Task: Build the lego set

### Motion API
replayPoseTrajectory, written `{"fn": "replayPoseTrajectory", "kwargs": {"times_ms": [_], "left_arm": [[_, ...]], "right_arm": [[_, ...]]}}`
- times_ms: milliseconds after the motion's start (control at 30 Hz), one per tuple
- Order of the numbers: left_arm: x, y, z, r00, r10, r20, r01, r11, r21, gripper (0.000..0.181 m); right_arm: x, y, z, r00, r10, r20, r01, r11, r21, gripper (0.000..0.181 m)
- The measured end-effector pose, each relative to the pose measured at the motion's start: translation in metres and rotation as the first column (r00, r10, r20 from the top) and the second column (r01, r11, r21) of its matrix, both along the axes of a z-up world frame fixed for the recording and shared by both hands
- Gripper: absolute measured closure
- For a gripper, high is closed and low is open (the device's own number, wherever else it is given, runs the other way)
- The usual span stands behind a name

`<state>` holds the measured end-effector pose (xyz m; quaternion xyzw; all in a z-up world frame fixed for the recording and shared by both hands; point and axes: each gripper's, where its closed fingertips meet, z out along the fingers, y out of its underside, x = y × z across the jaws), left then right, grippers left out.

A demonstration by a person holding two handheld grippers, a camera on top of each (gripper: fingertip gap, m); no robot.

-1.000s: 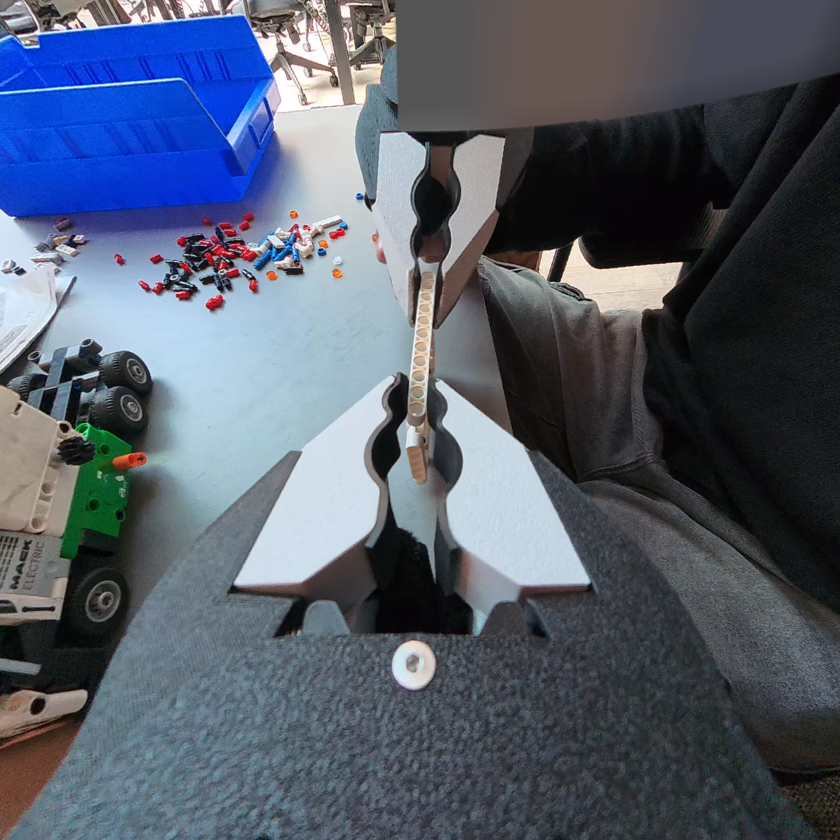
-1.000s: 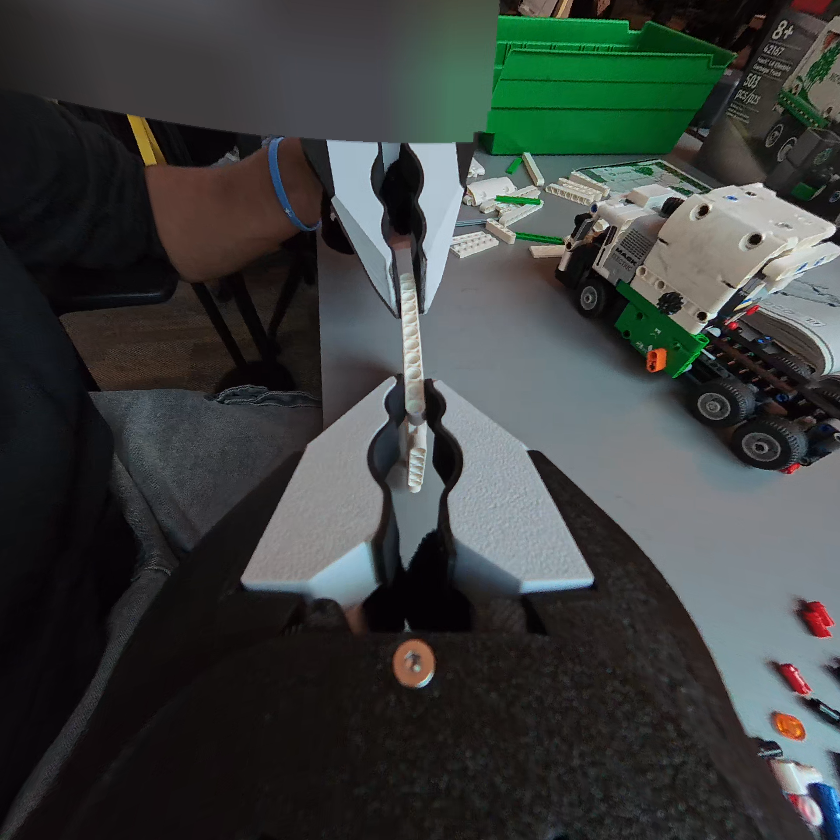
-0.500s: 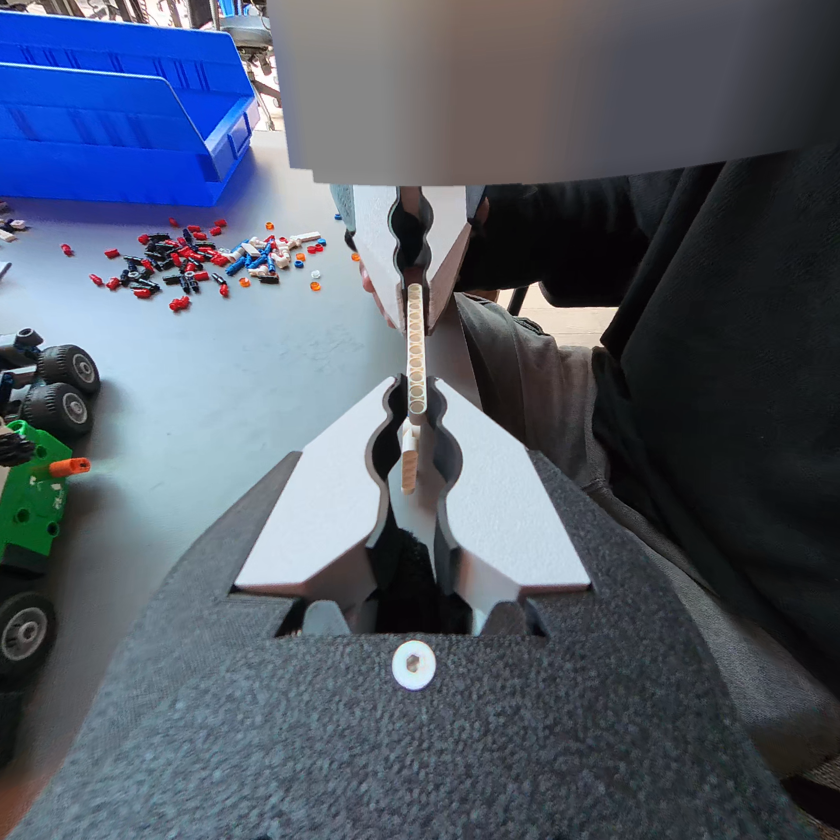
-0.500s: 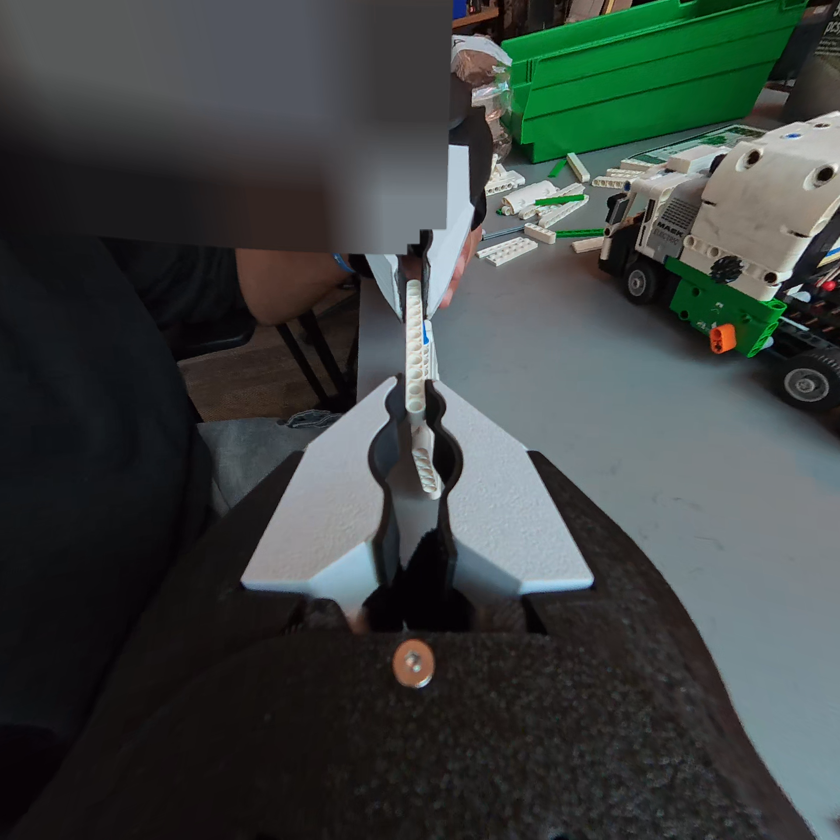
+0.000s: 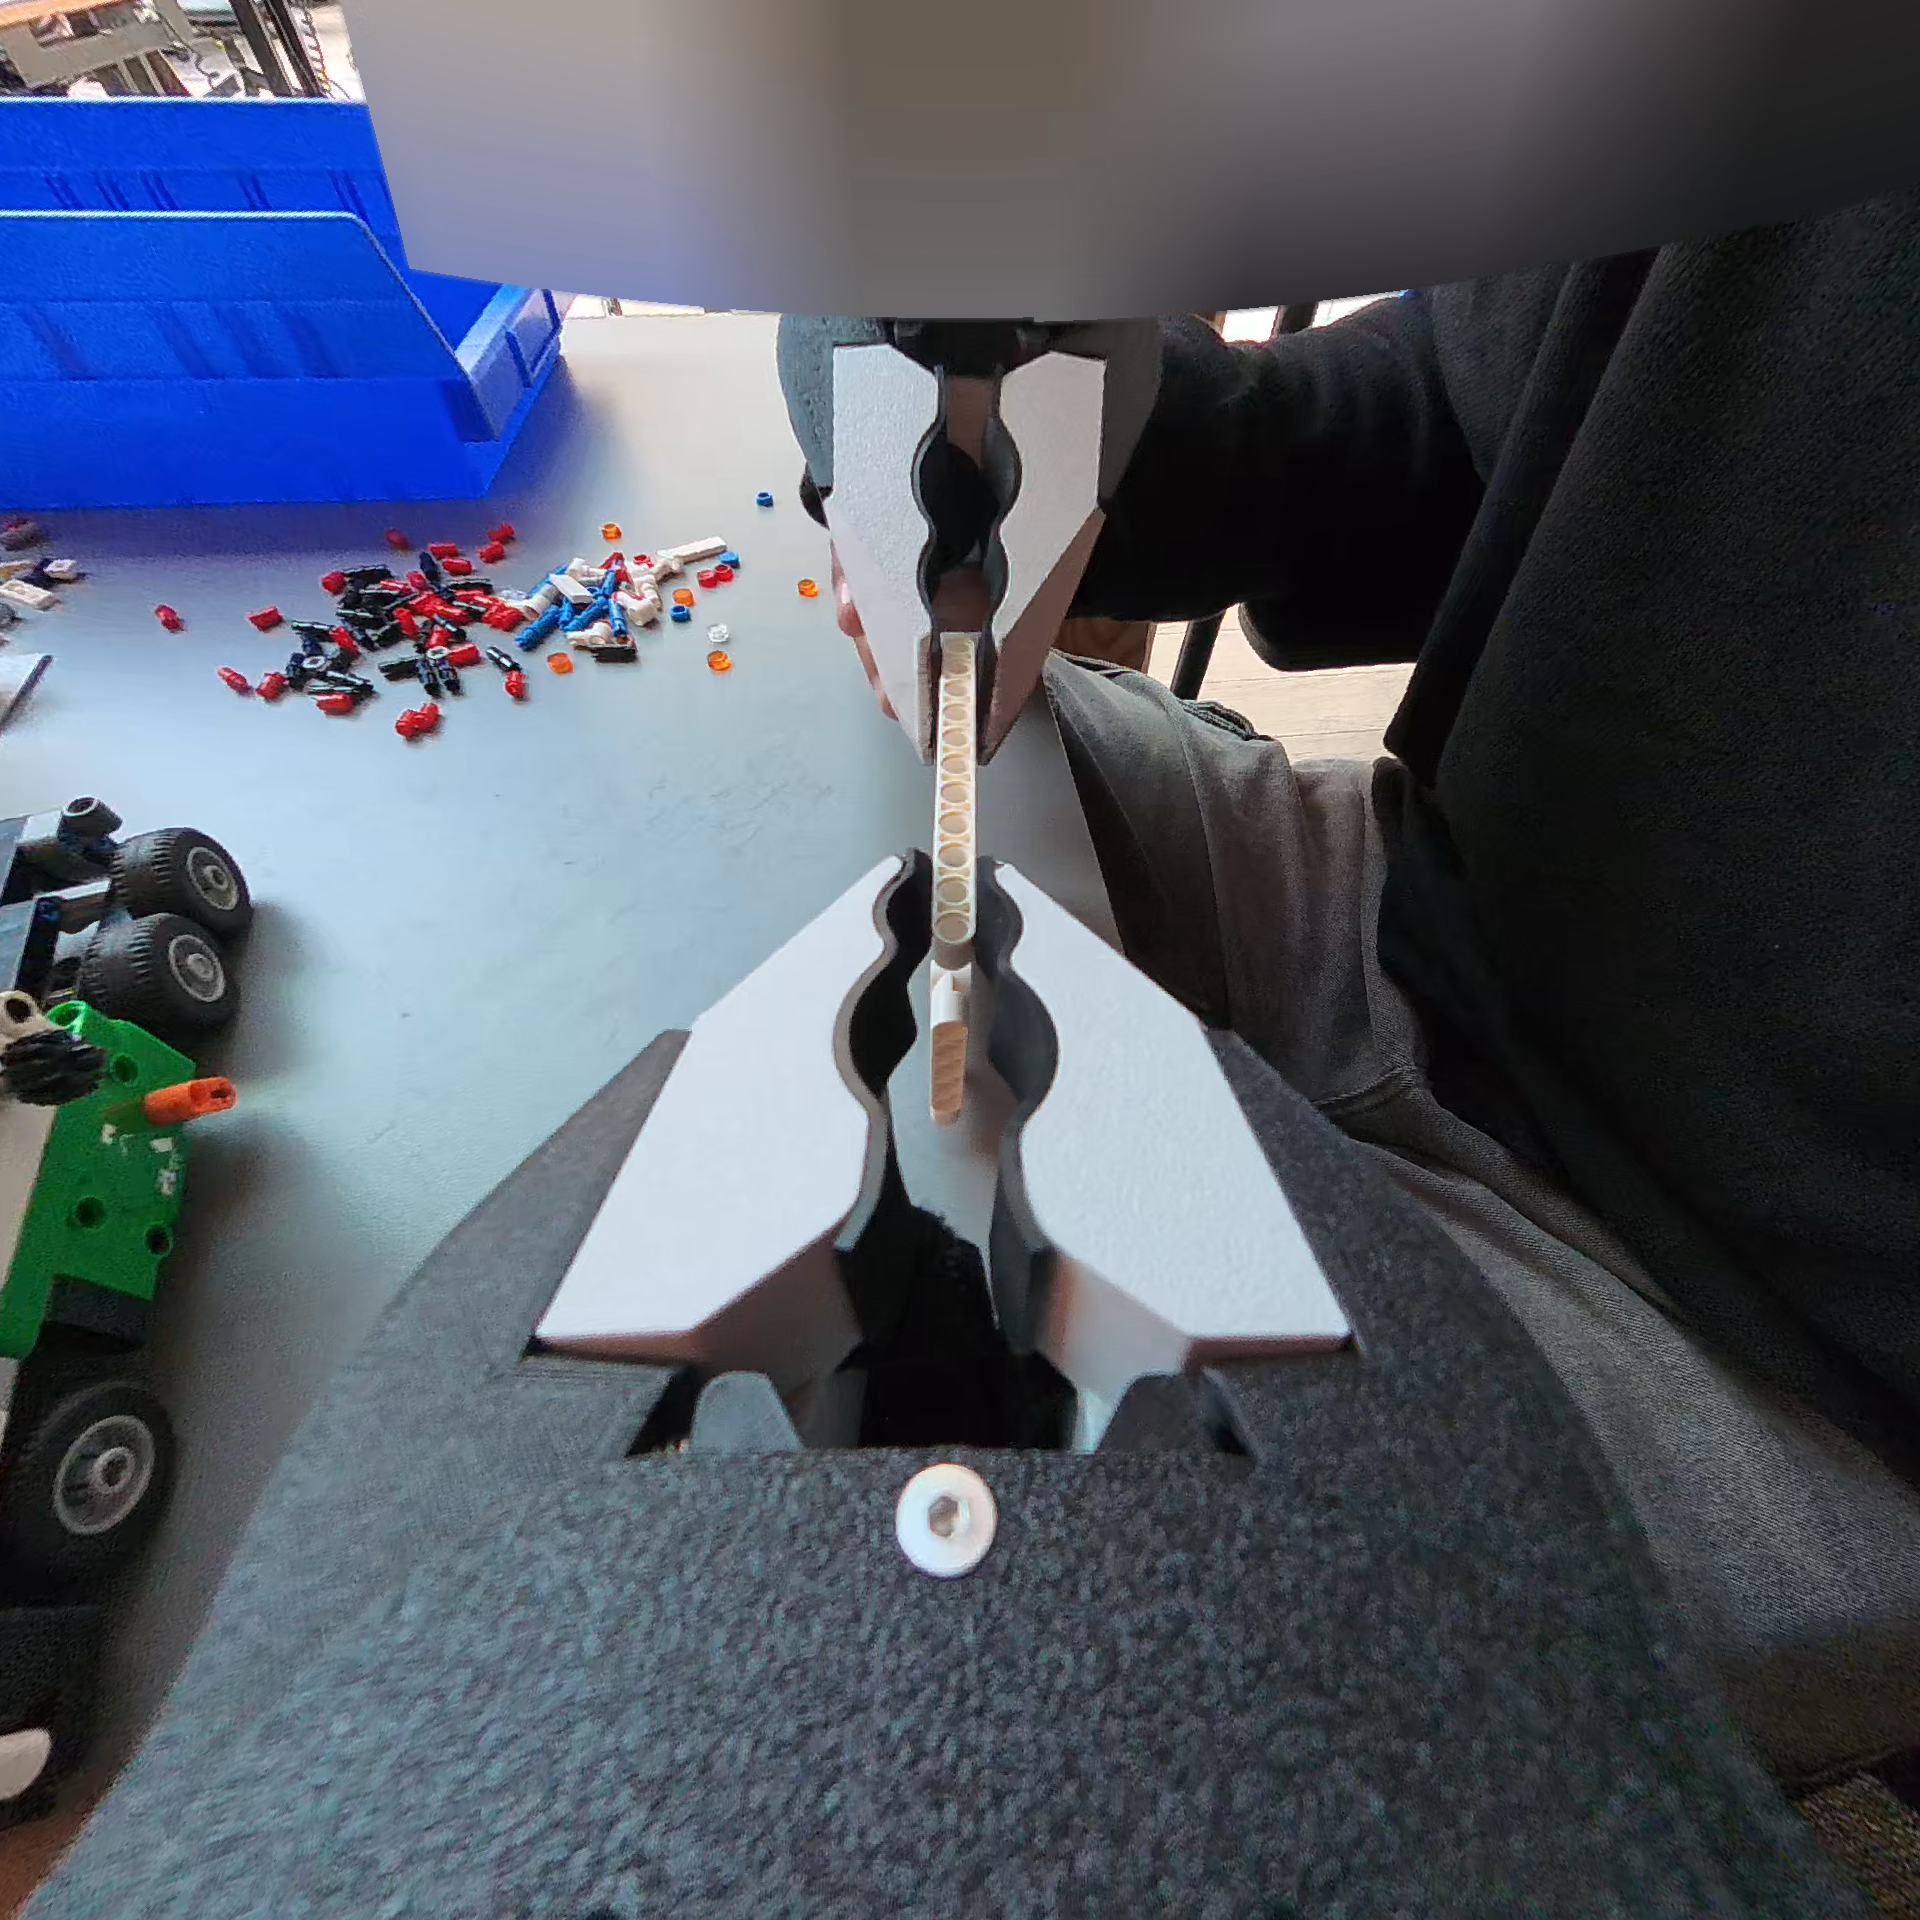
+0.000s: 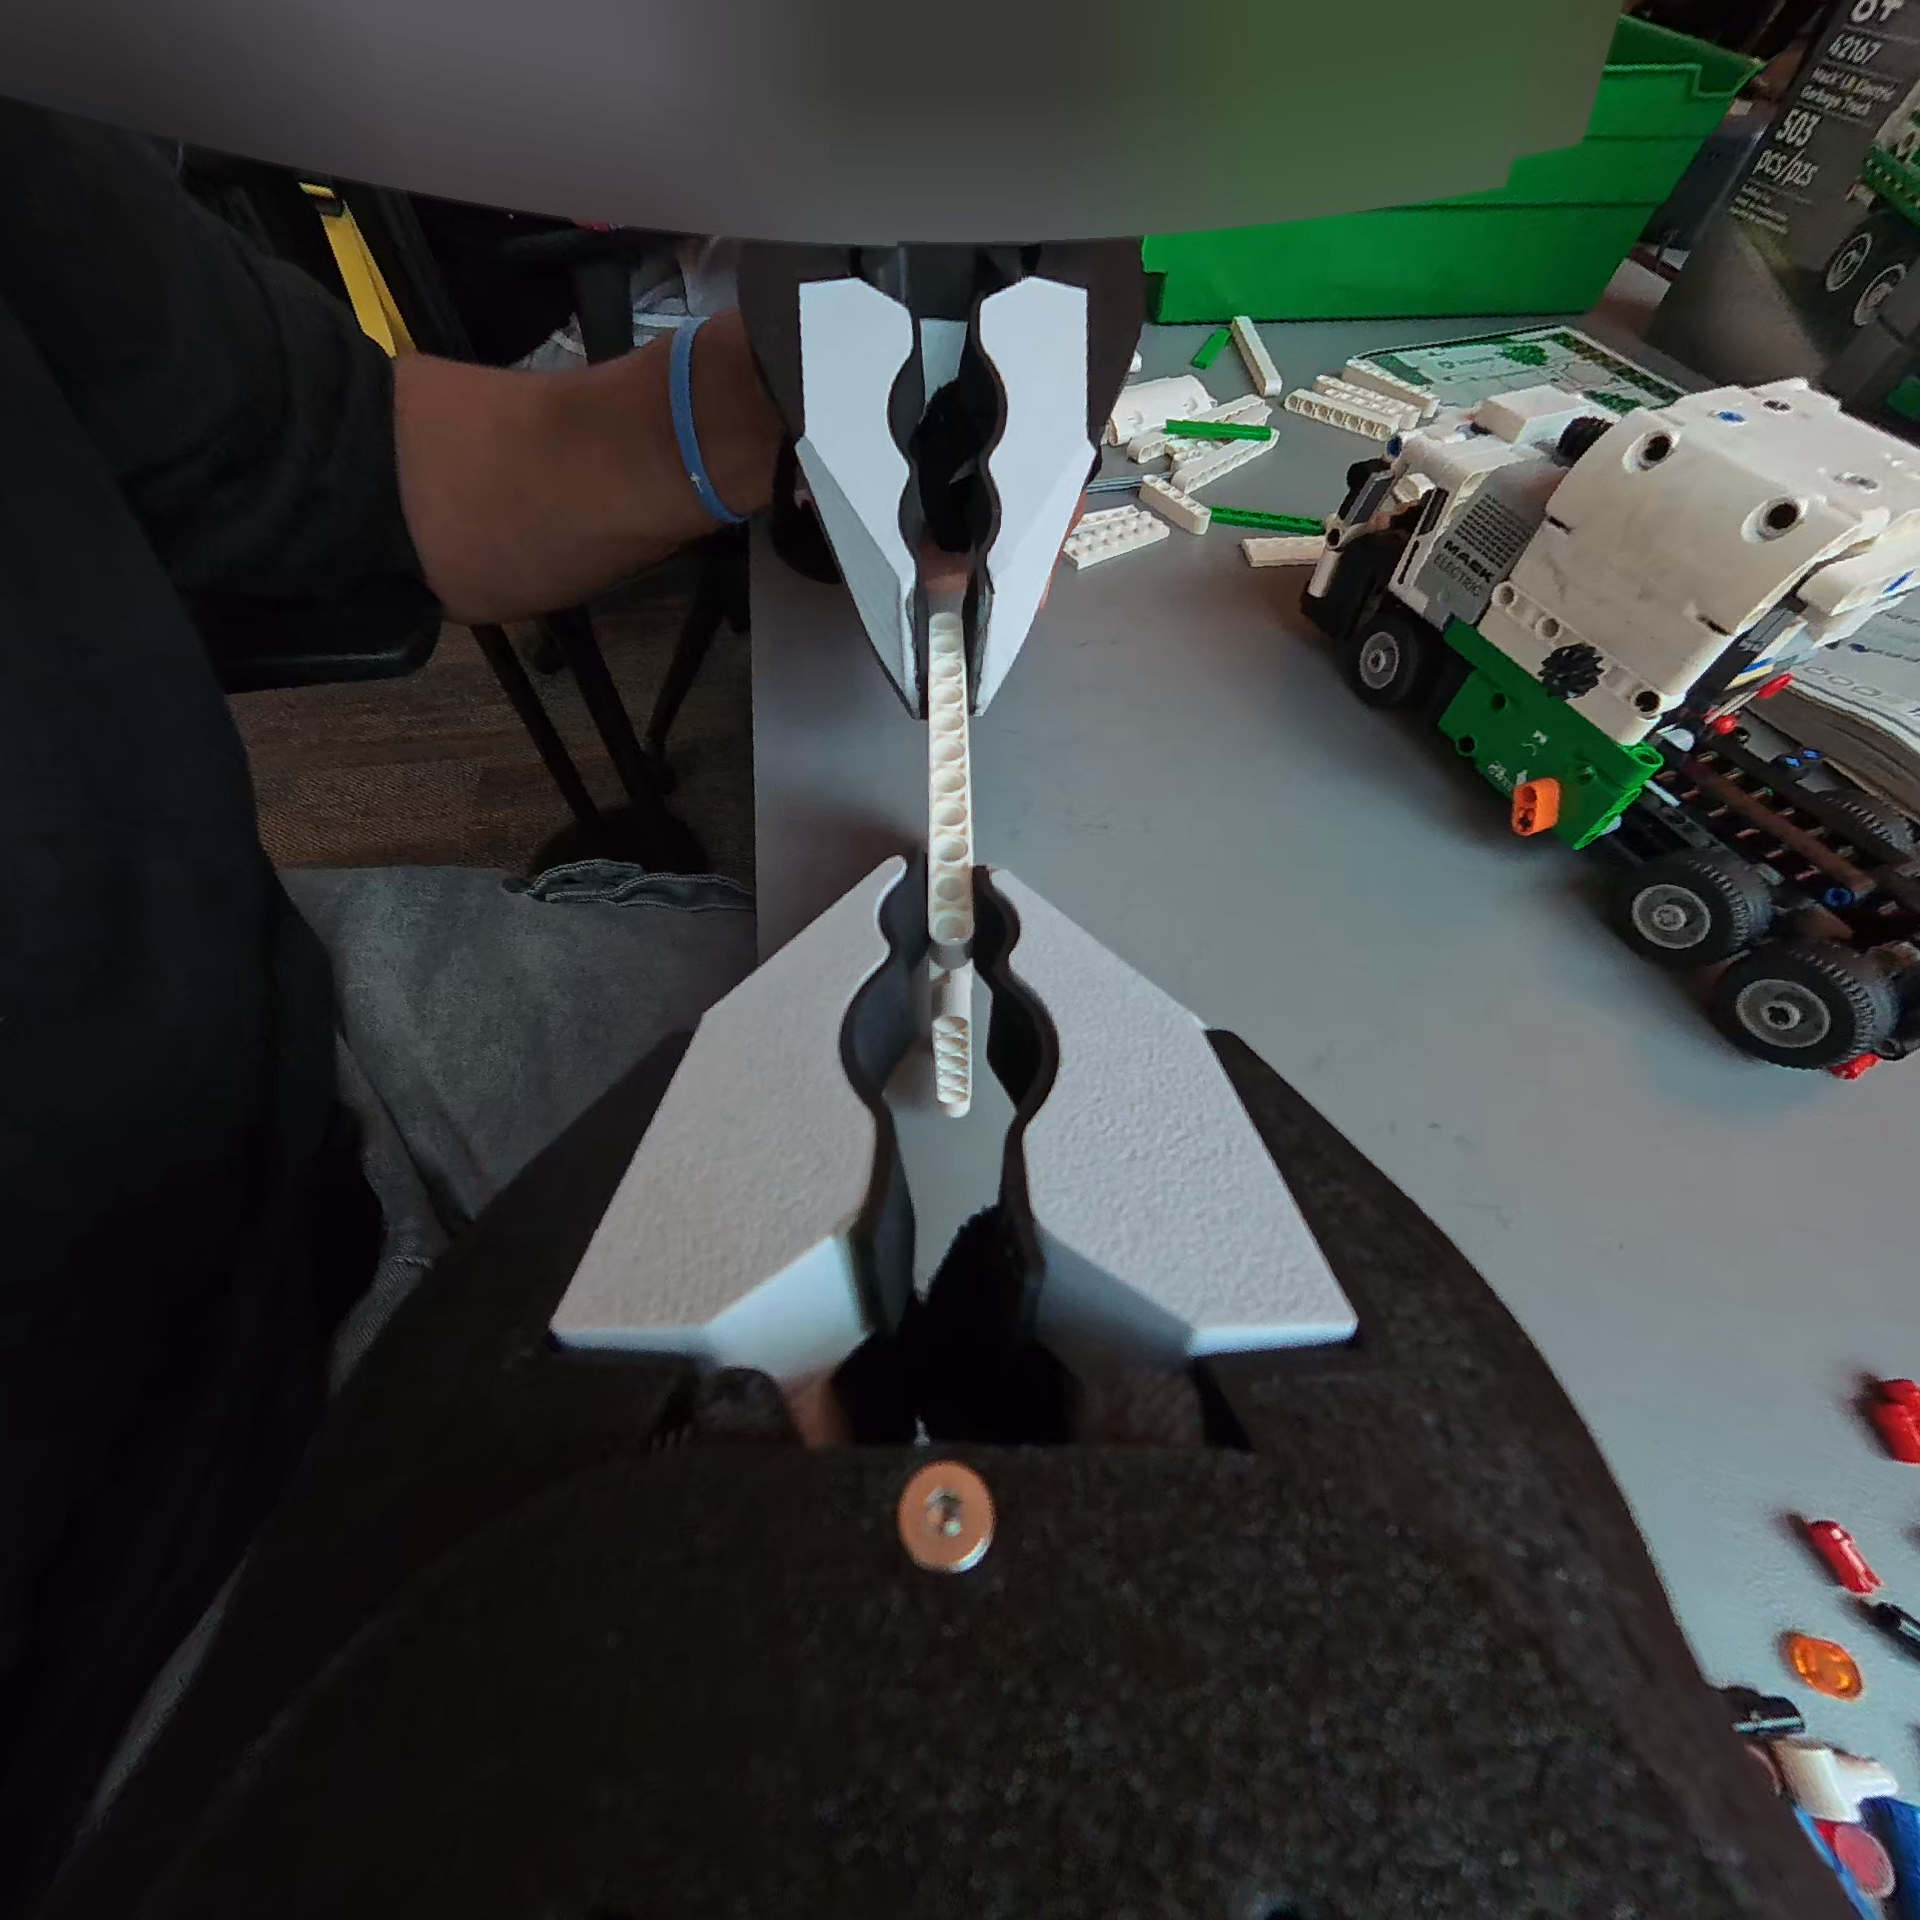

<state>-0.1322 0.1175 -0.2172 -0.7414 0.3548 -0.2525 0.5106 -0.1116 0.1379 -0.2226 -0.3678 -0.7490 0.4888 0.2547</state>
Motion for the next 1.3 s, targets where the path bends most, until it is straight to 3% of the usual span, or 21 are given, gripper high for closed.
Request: {"fn": "replayPoseTrajectory", "kwargs": {"times_ms": [300, 467, 633, 767, 1033, 1300], "left_arm": [[0.0, 0.001, 0.0, 1.0, -0.003, -0.001, 0.003, 1.0, -0.011, 0.175], [0.0, 0.001, 0.0, 1.0, 0.002, -0.007, -0.002, 1.0, -0.011, 0.175], [-0.001, 0.002, 0.0, 1.0, 0.012, -0.008, -0.012, 1.0, 0.001, 0.175], [-0.001, 0.001, -0.001, 1.0, 0.016, -0.018, -0.015, 1.0, 0.008, 0.173], [-0.002, 0.002, -0.015, 0.995, 0.023, -0.093, -0.024, 1.0, -0.011, 0.175], [0.003, 0.002, -0.015, 0.995, 0.012, -0.104, -0.013, 1.0, -0.012, 0.175]], "right_arm": [[0.0, 0.004, -0.005, 0.997, -0.063, 0.036, 0.058, 0.99, 0.129, 0.167], [-0.004, 0.001, 0.003, 0.995, -0.095, -0.034, 0.1, 0.97, 0.223, 0.168], [-0.006, 0.0, 0.002, 0.996, -0.09, -0.001, 0.089, 0.982, 0.168, 0.173], [-0.005, -0.003, 0.001, 0.997, -0.074, -0.018, 0.076, 0.969, 0.233, 0.175], [-0.005, -0.003, 0.0, 0.998, -0.064, 0.02, 0.058, 0.974, 0.219, 0.175], [0.001, -0.004, -0.002, 0.986, -0.061, 0.155, 0.034, 0.985, 0.17, 0.175]]}}
